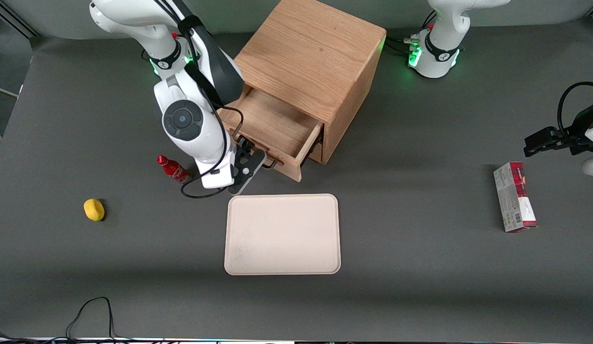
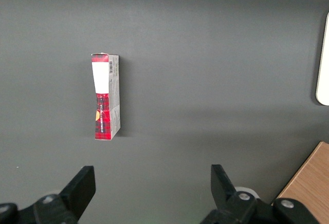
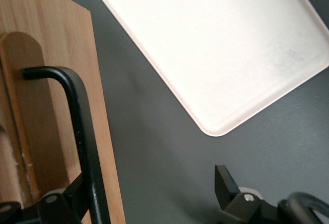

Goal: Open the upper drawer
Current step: 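Pull the upper drawer outward from the cabinet with the right gripper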

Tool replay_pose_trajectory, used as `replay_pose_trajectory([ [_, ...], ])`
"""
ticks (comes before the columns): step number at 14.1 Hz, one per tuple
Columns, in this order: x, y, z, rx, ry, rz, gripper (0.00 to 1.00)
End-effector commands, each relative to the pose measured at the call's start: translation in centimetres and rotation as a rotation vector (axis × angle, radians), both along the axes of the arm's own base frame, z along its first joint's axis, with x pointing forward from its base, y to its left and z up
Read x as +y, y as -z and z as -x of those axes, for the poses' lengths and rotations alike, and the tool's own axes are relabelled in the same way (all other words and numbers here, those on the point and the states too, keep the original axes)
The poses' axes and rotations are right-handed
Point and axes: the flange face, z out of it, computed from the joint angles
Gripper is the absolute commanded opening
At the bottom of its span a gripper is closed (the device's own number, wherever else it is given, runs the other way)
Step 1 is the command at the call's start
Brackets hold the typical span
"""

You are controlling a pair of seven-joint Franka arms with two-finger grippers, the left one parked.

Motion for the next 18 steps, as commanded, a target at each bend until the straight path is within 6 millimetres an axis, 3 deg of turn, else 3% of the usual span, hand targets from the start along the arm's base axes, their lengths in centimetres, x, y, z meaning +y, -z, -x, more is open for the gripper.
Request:
replay_pose_trajectory([
  [1, 0.2, 0.0, -2.1, 0.003, -0.037, 0.021, 1.00],
  [4, -2.0, 0.3, -3.9, 0.005, -0.016, 0.021, 1.00],
  [8, -2.4, 0.6, -5.1, -0.004, -0.006, 0.023, 1.00],
  [12, -4.5, 1.1, -6.5, -0.004, 0.030, 0.027, 1.00],
  [18, -4.8, 0.9, -7.5, -0.025, 0.034, 0.039, 1.00],
])
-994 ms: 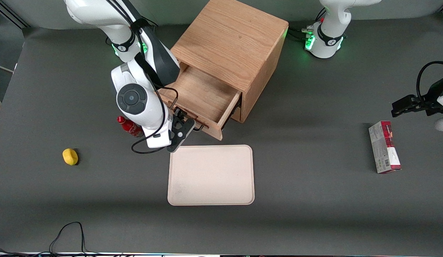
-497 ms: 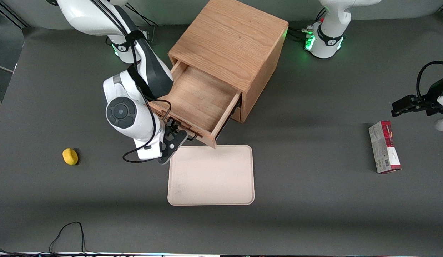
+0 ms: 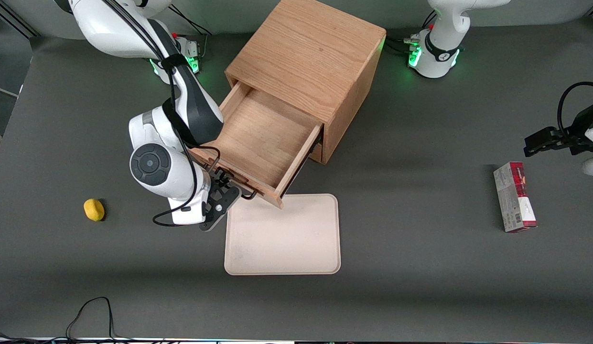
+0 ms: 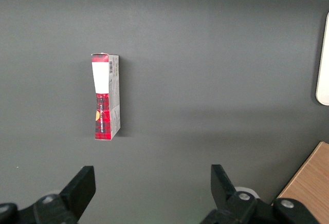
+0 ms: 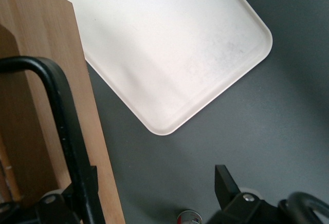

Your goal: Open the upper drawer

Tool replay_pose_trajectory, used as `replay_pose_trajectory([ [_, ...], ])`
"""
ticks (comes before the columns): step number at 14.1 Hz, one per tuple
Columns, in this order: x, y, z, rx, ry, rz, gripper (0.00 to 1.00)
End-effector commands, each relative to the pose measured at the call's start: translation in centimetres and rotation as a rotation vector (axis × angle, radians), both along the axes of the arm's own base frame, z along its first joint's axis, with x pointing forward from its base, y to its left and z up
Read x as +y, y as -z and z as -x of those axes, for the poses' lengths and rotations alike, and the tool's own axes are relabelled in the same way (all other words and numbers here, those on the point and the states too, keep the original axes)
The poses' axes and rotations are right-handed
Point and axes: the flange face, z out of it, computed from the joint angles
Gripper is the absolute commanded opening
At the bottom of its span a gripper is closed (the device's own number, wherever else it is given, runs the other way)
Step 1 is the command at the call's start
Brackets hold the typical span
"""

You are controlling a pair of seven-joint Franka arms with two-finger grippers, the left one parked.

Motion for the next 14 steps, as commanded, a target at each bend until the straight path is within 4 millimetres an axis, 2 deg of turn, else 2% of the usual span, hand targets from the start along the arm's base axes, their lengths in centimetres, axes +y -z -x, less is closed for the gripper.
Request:
replay_pose_trajectory([
  [1, 0.2, -0.9, -1.0, -0.026, -0.015, 0.006, 1.00],
  [3, 0.4, -2.7, -1.1, -0.035, -0.011, -0.002, 1.00],
  [5, 0.2, -5.7, -1.4, -0.050, -0.011, -0.008, 1.00],
  [9, -2.2, -11.6, -1.3, -0.038, 0.022, -0.003, 1.00],
  [12, -6.6, -16.4, -1.3, -0.078, 0.194, -0.016, 1.00],
  [14, -10.5, -19.0, -1.0, -0.083, 0.301, -0.015, 1.00],
])
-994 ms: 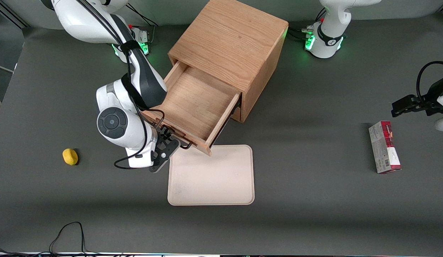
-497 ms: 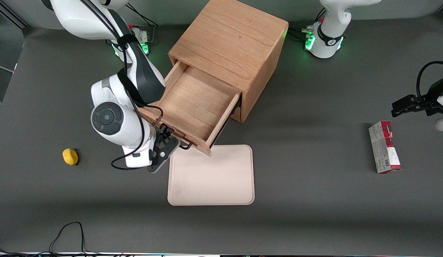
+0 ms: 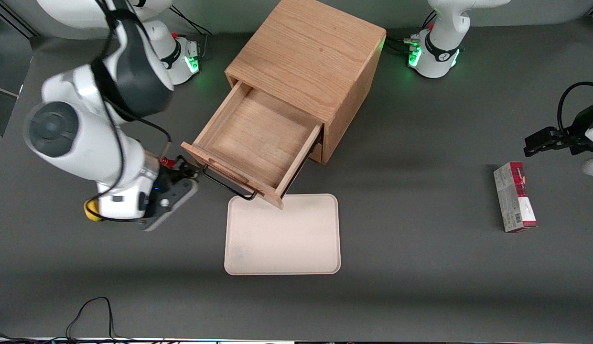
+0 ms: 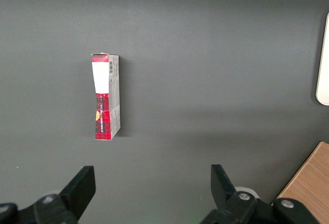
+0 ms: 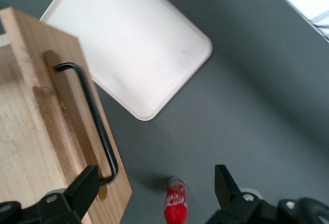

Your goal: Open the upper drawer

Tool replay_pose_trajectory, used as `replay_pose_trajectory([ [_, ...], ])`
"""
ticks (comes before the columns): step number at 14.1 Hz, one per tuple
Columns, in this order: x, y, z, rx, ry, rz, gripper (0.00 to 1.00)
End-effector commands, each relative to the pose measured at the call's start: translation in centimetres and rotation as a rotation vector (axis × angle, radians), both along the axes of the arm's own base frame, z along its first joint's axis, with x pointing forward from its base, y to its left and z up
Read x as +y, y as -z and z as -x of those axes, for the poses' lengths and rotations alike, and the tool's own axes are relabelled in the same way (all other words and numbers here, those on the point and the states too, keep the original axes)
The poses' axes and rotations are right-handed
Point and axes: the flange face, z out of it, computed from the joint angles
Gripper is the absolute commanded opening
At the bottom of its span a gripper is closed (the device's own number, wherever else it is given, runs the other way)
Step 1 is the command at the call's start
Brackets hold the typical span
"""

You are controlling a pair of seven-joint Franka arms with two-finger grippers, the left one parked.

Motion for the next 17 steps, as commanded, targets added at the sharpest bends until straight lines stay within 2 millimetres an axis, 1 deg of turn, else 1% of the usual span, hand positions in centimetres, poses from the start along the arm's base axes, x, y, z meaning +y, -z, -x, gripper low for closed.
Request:
replay_pose_trajectory([
  [1, -5.5, -3.2, 1.0, 0.013, 0.188, 0.019, 1.00],
  [4, -9.9, -4.1, 2.3, 0.034, 0.387, 0.038, 1.00],
  [8, -15.6, -4.6, 3.7, 0.035, 0.516, 0.034, 1.00],
  [10, -17.7, -5.2, 5.1, -0.003, 0.582, 0.004, 1.00],
  [11, -18.8, -5.0, 5.7, -0.019, 0.615, -0.013, 1.00],
  [13, -19.5, -5.1, 6.4, -0.042, 0.622, -0.012, 1.00],
  [14, -19.5, -5.5, 6.7, -0.053, 0.624, -0.002, 1.00],
  [15, -19.5, -5.7, 7.1, -0.059, 0.656, 0.008, 1.00],
  [16, -19.0, -5.5, 7.3, -0.063, 0.702, 0.012, 1.00],
  [17, -19.1, -5.9, 7.6, -0.080, 0.710, 0.005, 1.00],
])
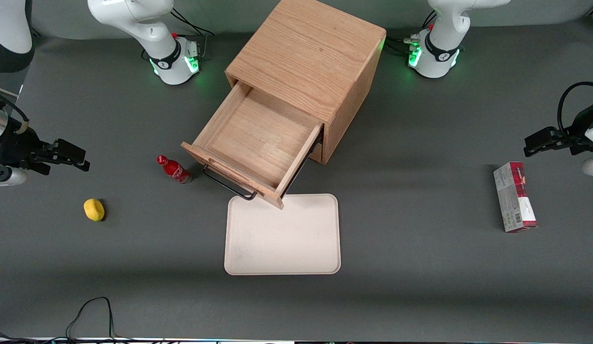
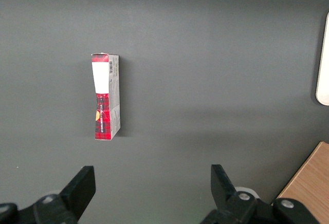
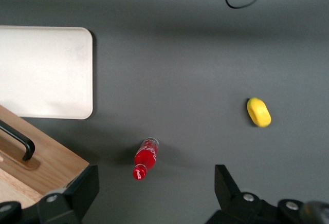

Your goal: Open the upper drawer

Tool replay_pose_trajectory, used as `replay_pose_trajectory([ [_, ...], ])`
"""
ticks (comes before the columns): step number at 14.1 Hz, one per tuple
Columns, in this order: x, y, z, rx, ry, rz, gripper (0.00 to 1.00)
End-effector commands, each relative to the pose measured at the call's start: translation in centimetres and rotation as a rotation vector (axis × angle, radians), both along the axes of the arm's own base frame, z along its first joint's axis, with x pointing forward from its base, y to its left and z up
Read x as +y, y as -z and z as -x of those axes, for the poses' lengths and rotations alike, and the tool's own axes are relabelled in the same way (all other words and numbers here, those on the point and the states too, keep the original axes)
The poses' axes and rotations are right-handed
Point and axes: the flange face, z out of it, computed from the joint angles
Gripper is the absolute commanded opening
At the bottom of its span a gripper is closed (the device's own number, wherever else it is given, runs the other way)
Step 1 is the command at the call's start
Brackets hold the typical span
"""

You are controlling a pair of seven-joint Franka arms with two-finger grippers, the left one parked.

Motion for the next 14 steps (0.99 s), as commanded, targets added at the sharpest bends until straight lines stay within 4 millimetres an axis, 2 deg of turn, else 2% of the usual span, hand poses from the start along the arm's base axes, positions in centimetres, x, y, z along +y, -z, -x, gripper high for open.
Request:
replay_pose_trajectory([
  [1, 0.6, -0.4, 1.4, -0.033, 0.047, 0.012, 1.00],
  [4, -0.5, -0.1, 1.2, -0.031, 0.014, 0.019, 1.00],
  [8, -3.1, -0.3, 1.2, -0.036, 0.055, 0.022, 1.00],
  [14, -3.3, -0.5, 1.3, -0.033, 0.015, 0.047, 1.00],
])
